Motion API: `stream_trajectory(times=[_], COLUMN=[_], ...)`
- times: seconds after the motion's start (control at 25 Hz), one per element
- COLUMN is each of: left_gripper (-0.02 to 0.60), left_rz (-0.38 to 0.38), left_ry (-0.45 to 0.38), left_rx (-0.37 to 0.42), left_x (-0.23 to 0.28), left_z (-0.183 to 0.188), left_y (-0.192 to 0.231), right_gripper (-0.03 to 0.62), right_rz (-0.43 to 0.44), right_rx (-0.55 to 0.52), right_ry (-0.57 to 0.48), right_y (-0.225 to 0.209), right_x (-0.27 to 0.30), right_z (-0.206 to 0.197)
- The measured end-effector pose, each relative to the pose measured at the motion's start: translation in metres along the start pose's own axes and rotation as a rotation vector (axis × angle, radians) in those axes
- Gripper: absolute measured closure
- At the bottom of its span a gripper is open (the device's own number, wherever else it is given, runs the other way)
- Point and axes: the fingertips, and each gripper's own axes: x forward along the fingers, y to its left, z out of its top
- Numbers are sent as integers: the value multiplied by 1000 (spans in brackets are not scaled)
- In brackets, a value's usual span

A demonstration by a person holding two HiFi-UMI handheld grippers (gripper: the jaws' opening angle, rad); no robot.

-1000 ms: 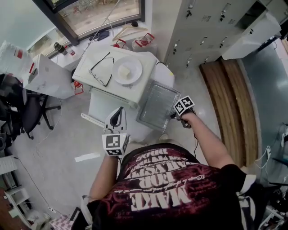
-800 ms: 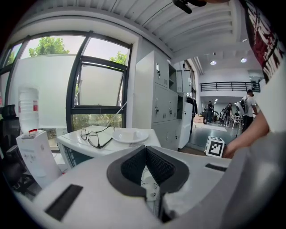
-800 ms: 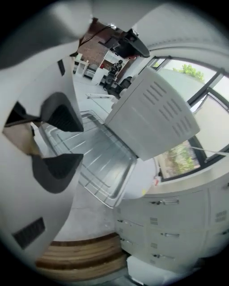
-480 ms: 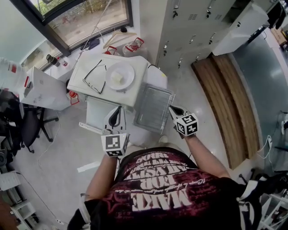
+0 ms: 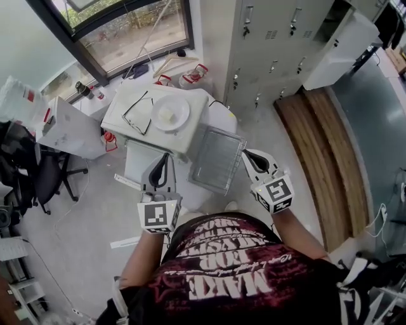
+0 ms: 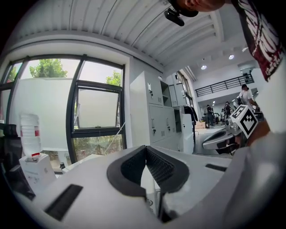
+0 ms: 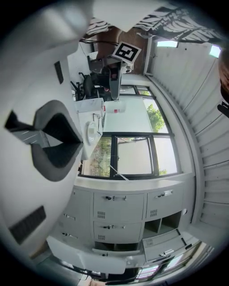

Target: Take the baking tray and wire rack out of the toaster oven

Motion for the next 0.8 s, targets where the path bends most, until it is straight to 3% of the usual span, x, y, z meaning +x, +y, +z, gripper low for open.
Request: stream_trajectory(times=[0.28, 0.52, 0.8], left_gripper=[575, 575, 575], left_rz=[114, 205, 230], left_ry=[11, 40, 31], left_rx=[-18, -20, -32], left_x=[-33, -66, -80], left_z=[1, 0, -6], left_y=[-5, 4, 21], right_gripper=[592, 592, 592], right_rz=[136, 217, 241], right_rx=[-31, -41, -13], right_ry=[-55, -54, -38], right_y=[19, 30, 49], right_x=[-4, 5, 22], right_z=[28, 22, 14])
